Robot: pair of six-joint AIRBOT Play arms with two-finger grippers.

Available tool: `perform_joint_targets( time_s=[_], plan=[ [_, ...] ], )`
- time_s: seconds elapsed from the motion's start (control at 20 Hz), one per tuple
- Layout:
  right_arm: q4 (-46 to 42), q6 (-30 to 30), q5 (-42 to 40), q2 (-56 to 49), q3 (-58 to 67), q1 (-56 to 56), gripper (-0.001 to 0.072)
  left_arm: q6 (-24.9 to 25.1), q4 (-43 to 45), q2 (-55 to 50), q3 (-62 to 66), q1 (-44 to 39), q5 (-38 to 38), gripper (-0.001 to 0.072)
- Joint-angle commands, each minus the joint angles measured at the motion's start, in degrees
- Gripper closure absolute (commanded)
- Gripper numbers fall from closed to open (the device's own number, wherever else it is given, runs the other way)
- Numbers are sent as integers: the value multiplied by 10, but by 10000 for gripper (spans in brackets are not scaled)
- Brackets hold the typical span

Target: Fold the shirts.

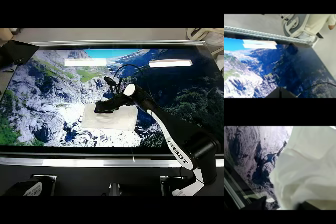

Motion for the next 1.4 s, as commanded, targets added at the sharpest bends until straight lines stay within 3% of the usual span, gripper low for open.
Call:
perform_joint_targets(
  time_s=[0.0, 0.1, 0.25, 0.35, 0.45, 0.55, 0.75, 0.95, 1.1, 1.2, 1.35],
  plan=[
    [25, -47, 30, 3, 1, -6, 142, 0, 0, 6, 0, 6, -13, 682],
    [-9, -85, 99, 34, 1, -44, 108, 0, 12, 6, 0, 6, -14, 683],
    [-148, -86, 211, 96, 0, -148, 64, 0, 50, 6, 0, 6, -19, 683],
    [-238, -70, 271, 118, -1, -225, 67, 0, 63, 6, 0, 6, -19, 682],
    [-298, -30, 287, 119, -28, -278, 120, 0, 63, 6, 0, 6, -19, 682],
    [-272, -13, 240, 118, -94, -292, 227, 0, 63, 6, 0, 6, -19, 682],
    [-153, -15, 120, 92, -201, -273, 229, 0, 63, 6, 0, 6, -19, 682],
    [-76, -28, 82, 55, -208, -250, 247, 0, 63, 6, 0, 6, -19, 682],
    [-57, -30, 50, 49, -208, -226, 411, 0, 63, 6, 0, 6, -19, 682],
    [-52, -34, 25, 49, -207, -216, 687, -7, 63, 6, 0, 6, -19, 681],
    [-12, -184, 64, 64, -167, -237, 691, -7, 63, 6, 0, 6, -19, 681]
  ],
)
